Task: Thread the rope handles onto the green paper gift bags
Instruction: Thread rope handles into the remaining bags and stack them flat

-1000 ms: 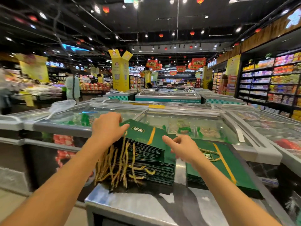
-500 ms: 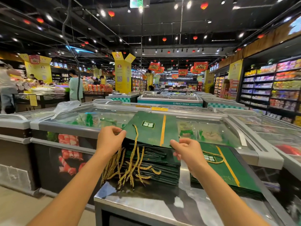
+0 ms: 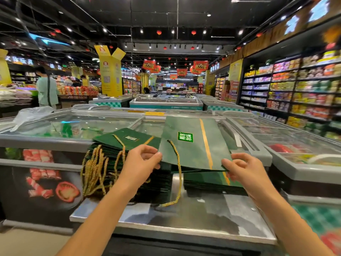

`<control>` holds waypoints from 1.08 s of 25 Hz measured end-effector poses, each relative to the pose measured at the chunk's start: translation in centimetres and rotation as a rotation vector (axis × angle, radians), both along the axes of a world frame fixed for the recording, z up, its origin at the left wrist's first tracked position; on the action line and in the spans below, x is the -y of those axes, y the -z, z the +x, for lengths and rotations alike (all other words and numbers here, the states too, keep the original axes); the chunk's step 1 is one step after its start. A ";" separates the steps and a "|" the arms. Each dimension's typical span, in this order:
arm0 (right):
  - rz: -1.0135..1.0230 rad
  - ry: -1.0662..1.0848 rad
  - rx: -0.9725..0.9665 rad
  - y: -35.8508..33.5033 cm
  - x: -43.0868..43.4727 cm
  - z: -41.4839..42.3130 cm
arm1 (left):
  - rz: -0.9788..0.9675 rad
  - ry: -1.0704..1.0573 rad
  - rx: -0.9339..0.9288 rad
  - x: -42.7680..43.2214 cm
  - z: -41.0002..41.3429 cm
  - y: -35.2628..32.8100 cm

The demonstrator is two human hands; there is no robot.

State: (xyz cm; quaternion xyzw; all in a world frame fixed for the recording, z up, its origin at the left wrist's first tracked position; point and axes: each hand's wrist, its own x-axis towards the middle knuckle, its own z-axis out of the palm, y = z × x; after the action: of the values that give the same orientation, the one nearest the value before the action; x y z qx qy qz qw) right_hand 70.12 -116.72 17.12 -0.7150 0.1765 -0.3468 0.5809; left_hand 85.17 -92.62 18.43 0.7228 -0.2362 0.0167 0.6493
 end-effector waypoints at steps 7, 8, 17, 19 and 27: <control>-0.360 0.286 -0.253 4.0 3.1 -4.1 | 0.172 0.129 -0.002 4.3 -1.6 5.3; -0.413 0.316 -0.294 4.5 3.2 -4.3 | 0.192 0.131 0.015 4.5 -1.7 5.9; -0.937 0.177 -0.189 6.5 -1.0 -2.4 | 0.222 0.214 0.015 3.4 -1.2 8.6; -0.939 -0.117 -0.200 6.3 -4.3 -1.0 | 0.205 0.228 -0.010 3.3 -1.2 8.5; -0.996 -0.219 -0.419 7.9 -7.5 2.4 | 0.161 0.226 -0.047 3.3 -0.8 9.0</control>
State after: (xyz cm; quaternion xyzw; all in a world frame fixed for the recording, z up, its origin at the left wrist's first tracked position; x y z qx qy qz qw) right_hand 72.51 -109.18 9.20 -0.9712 0.0276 -0.1763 0.1577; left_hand 84.38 -95.94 9.40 0.7414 -0.3016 -0.0924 0.5924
